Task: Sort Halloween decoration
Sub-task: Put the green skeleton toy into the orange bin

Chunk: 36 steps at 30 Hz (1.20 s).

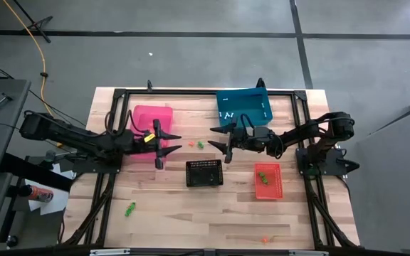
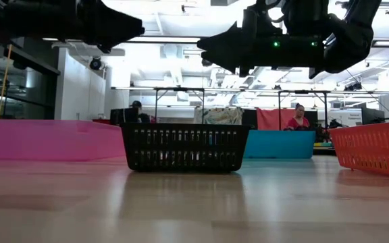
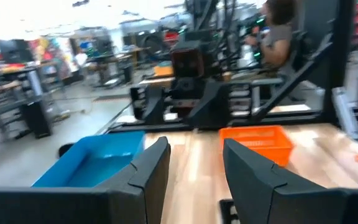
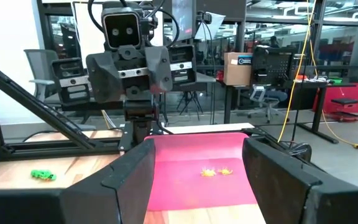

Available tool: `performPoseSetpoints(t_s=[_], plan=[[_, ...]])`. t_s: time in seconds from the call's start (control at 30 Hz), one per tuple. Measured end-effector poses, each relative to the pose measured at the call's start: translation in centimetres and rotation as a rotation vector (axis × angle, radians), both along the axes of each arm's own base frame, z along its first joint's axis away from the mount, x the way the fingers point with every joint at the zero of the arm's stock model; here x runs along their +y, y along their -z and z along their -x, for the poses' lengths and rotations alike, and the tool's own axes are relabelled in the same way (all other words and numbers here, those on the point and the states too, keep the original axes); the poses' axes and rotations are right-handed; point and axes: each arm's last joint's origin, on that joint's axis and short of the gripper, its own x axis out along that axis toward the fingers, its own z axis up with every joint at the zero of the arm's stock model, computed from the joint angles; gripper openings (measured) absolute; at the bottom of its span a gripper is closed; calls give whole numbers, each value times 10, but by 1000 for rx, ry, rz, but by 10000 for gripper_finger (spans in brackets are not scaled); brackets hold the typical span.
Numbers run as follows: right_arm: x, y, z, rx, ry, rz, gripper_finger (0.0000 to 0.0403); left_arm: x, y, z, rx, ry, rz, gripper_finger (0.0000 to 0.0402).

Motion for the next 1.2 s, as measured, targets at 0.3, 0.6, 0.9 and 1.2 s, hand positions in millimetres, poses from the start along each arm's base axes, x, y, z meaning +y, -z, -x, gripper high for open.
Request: performPoseSetpoints(t_s=[0.3, 0.6, 0.9, 1.2], plan=[[0, 0, 0, -2, 0, 0, 236, 7, 7, 3, -18, 60, 53, 140], [0, 0, 0, -3, 0, 0, 236, 5, 29, 22, -92, 92, 211, 140], [0, 0, 0, 3, 4, 34, 236, -13, 24, 8, 95, 127, 324, 140], [0, -1, 0, 1, 7, 60, 236, -84, -7, 5, 886, -18, 549, 140]])
